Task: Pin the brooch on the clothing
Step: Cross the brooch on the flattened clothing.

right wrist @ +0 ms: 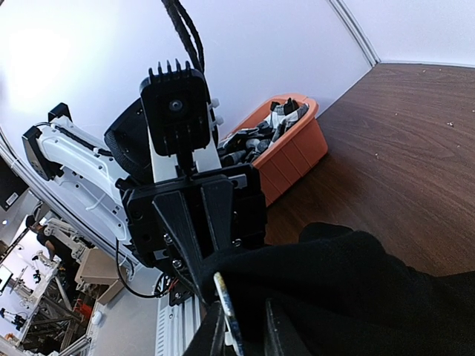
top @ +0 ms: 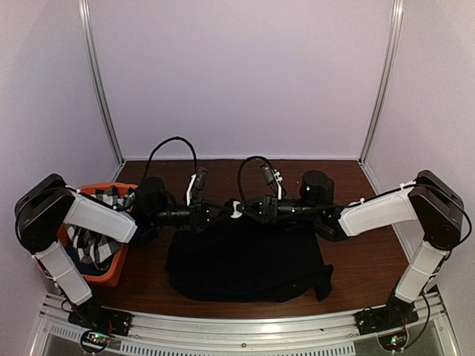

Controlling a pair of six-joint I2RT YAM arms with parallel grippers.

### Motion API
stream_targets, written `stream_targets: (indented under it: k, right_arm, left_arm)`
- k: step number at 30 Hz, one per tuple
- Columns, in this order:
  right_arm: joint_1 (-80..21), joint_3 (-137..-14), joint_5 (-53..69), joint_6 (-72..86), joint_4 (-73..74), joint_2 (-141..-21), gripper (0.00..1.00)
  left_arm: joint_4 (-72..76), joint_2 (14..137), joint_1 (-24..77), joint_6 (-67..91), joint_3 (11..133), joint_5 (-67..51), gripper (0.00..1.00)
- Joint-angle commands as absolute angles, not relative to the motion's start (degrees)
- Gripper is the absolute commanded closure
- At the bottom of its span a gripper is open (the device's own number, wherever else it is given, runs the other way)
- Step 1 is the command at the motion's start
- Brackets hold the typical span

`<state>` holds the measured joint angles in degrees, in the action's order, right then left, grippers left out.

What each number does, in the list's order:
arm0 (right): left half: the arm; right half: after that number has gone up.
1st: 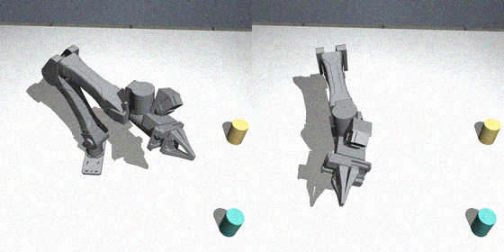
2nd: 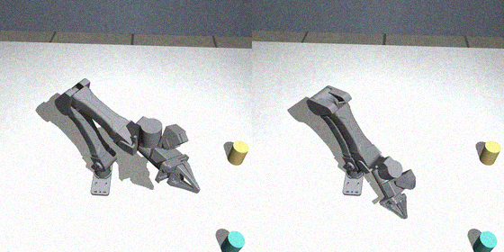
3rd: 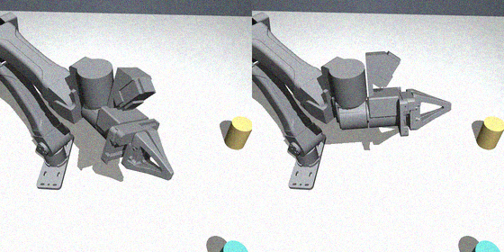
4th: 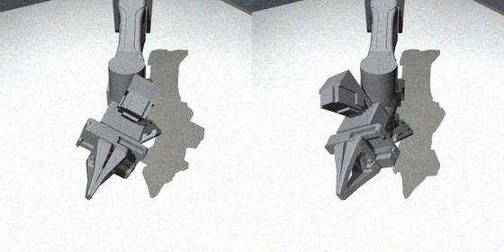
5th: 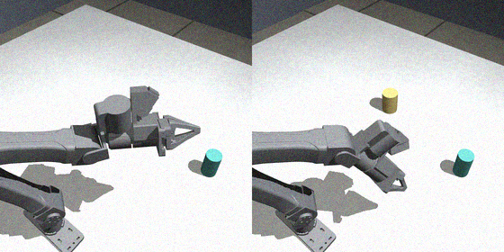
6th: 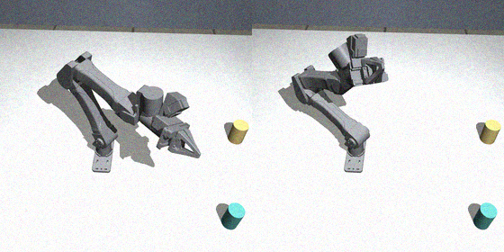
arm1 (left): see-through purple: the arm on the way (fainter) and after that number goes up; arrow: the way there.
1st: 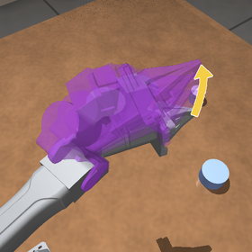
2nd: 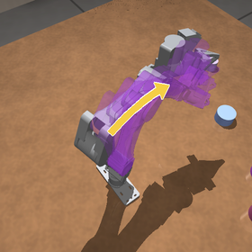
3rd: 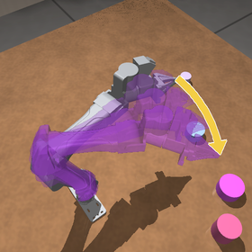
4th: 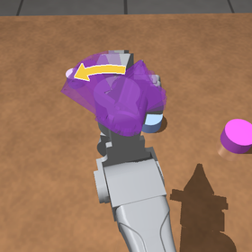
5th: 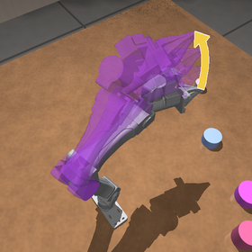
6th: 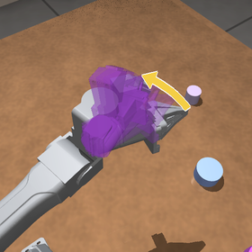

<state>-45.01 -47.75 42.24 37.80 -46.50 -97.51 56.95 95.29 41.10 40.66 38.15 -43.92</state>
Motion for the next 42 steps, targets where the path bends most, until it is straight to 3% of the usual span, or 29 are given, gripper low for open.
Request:
stream_targets:
  k: [1, 9, 20, 26, 28, 30, 32, 35, 42]
  right_arm:
    - [-45.0, -48.8, 43.1, 38.3, -48.3, -98.4, 0.83]
    - [-44.5, -48.4, 44.1, 40.7, -51.6, -98.7, 0.76]
    - [-44.5, -49.0, 45.8, 41.4, -52.0, -100.4, 0.83]
    - [-44.5, -48.3, 45.8, 42.3, -53.8, -100.3, 0.93]
    - [-44.3, -48.5, 45.9, 42.8, -54.3, -100.3, 0.89]
    - [-44.2, -48.7, 46.0, 43.5, -54.7, -100.3, 0.8]
    - [-43.9, -49.0, 46.0, 44.0, -55.0, -100.6, 0.78]
    - [-43.8, -49.3, 46.1, 44.2, -54.8, -100.8, 0.81]
    - [-43.8, -49.0, 46.3, 44.1, -54.6, -100.9, 1.0]
  left_arm:
    - [61.2, 96.0, 41.6, 40.9, 37.5, -44.8, 1.0]
    - [62.0, 96.2, 41.6, 41.3, 37.3, -45.1, 1.0]
    - [62.6, 96.3, 41.7, 41.5, 37.2, -44.7, 1.0]
    - [62.8, 96.7, 41.7, 41.6, 37.4, -45.0, 1.0]
    - [62.8, 96.8, 41.6, 41.7, 37.3, -45.2, 1.0]
    - [62.8, 96.8, 41.7, 41.7, 37.4, -45.3, 1.0]
    - [62.8, 96.8, 41.7, 41.6, 37.4, -45.4, 1.0]
    - [62.9, 96.8, 41.7, 41.7, 37.4, -45.4, 1.0]
    - [62.9, 96.8, 41.6, 41.7, 37.5, -45.5, 1.0]
